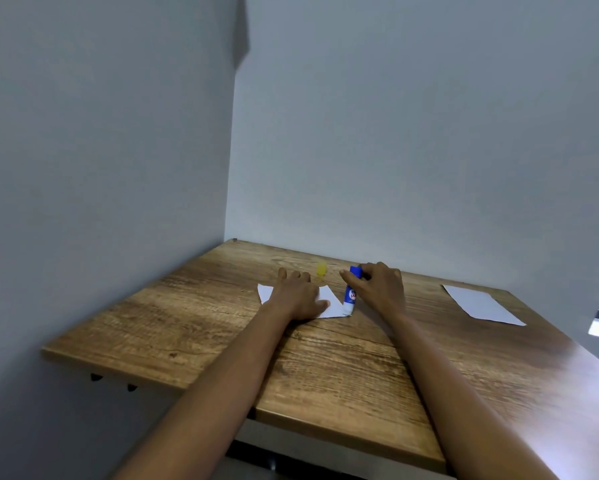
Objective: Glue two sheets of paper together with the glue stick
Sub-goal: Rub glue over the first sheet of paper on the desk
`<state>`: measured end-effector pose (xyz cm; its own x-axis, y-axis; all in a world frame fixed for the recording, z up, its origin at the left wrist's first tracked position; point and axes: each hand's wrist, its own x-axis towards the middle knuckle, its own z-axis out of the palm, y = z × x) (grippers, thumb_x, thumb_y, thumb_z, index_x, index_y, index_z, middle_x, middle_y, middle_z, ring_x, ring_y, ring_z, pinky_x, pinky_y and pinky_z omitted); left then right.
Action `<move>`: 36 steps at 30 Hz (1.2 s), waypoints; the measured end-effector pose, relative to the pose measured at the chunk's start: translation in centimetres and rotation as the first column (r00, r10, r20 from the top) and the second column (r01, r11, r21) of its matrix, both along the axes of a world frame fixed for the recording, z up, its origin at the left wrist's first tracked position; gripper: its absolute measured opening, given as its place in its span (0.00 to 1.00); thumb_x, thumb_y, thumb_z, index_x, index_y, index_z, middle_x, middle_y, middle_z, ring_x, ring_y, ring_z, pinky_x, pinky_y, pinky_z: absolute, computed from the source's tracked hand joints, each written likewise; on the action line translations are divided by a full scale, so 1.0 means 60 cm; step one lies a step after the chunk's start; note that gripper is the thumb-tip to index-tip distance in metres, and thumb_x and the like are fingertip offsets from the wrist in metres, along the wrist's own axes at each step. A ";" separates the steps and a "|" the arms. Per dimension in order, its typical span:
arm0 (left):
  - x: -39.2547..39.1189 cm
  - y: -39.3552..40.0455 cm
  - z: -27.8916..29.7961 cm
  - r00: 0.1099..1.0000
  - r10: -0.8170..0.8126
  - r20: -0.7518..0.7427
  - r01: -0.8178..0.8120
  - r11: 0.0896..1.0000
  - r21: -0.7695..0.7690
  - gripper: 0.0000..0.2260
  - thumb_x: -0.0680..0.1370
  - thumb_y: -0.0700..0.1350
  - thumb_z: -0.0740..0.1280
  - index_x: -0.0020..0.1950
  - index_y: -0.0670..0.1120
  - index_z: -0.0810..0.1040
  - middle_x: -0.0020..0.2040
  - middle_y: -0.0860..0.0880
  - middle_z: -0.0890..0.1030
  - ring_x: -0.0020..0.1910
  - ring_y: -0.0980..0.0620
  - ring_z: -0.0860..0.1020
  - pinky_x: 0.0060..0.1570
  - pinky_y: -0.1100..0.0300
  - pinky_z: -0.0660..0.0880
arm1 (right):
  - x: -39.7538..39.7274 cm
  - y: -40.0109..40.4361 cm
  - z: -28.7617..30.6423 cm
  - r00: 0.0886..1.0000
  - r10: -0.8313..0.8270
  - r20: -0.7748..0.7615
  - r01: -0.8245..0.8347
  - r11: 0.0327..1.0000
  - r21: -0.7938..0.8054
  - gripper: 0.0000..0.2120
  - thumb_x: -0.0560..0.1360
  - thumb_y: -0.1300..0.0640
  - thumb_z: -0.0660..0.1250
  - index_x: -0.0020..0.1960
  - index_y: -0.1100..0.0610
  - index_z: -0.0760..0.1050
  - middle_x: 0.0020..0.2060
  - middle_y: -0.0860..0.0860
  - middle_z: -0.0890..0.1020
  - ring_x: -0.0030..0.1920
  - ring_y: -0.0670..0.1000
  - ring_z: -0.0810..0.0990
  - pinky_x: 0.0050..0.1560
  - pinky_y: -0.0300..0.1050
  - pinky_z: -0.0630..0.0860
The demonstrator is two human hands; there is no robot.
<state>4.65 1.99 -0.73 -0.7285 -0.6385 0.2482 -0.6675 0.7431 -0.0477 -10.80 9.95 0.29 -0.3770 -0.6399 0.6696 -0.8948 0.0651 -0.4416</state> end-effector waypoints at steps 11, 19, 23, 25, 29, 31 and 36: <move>0.007 0.004 0.004 0.989 -0.090 -0.118 0.099 0.992 0.075 0.18 0.78 0.57 0.59 0.62 0.50 0.77 0.66 0.46 0.69 0.67 0.46 0.65 0.67 0.45 0.57 | -0.037 0.015 0.003 0.666 0.156 0.729 0.103 0.949 -0.297 0.11 0.76 0.49 0.65 0.43 0.57 0.75 0.35 0.52 0.79 0.33 0.48 0.74 0.38 0.42 0.72; -0.032 0.011 0.021 0.807 -0.062 -0.587 0.235 0.946 0.225 0.14 0.80 0.46 0.58 0.64 0.48 0.75 0.66 0.47 0.73 0.64 0.48 0.71 0.64 0.52 0.64 | -0.047 -0.005 -0.003 0.437 0.334 0.835 -0.022 0.932 -0.362 0.15 0.74 0.56 0.69 0.58 0.59 0.72 0.48 0.53 0.80 0.42 0.48 0.77 0.38 0.39 0.72; -0.080 0.016 0.054 0.642 0.160 -0.750 0.474 0.686 0.552 0.20 0.82 0.52 0.52 0.69 0.44 0.69 0.70 0.45 0.70 0.66 0.49 0.69 0.63 0.57 0.64 | -0.058 -0.038 -0.001 0.590 0.316 0.743 -0.157 0.947 -0.279 0.14 0.76 0.59 0.66 0.61 0.54 0.71 0.49 0.51 0.79 0.47 0.48 0.79 0.45 0.40 0.76; -0.104 0.016 0.064 0.614 0.264 -0.744 0.516 0.579 0.631 0.24 0.82 0.56 0.49 0.73 0.43 0.63 0.73 0.45 0.66 0.70 0.49 0.66 0.67 0.55 0.61 | -0.067 -0.058 -0.005 0.686 0.254 0.682 -0.171 0.967 -0.188 0.13 0.76 0.60 0.66 0.60 0.58 0.73 0.50 0.53 0.80 0.49 0.51 0.80 0.51 0.44 0.77; -0.140 0.004 0.066 0.572 0.376 -0.729 0.553 0.480 0.681 0.26 0.83 0.56 0.46 0.74 0.41 0.62 0.73 0.43 0.66 0.71 0.47 0.66 0.67 0.56 0.61 | -0.082 -0.089 -0.015 0.839 0.112 0.532 -0.126 0.992 -0.011 0.11 0.73 0.60 0.69 0.55 0.57 0.75 0.49 0.52 0.82 0.48 0.51 0.80 0.48 0.44 0.76; -0.150 -0.002 0.063 0.568 0.406 -0.716 0.560 0.447 0.698 0.25 0.83 0.55 0.46 0.72 0.40 0.64 0.72 0.42 0.68 0.69 0.46 0.68 0.62 0.59 0.64 | -0.088 -0.099 -0.017 0.864 0.090 0.495 -0.122 0.992 0.032 0.11 0.72 0.61 0.70 0.53 0.58 0.74 0.47 0.52 0.82 0.46 0.50 0.79 0.41 0.41 0.74; -0.153 -0.006 0.047 0.610 0.326 -0.723 0.567 0.457 0.685 0.23 0.83 0.54 0.46 0.70 0.42 0.68 0.69 0.42 0.71 0.63 0.50 0.71 0.56 0.63 0.64 | -0.094 -0.111 -0.018 0.884 0.045 0.466 -0.089 0.993 0.073 0.10 0.71 0.58 0.70 0.51 0.58 0.74 0.45 0.51 0.81 0.41 0.48 0.78 0.36 0.37 0.70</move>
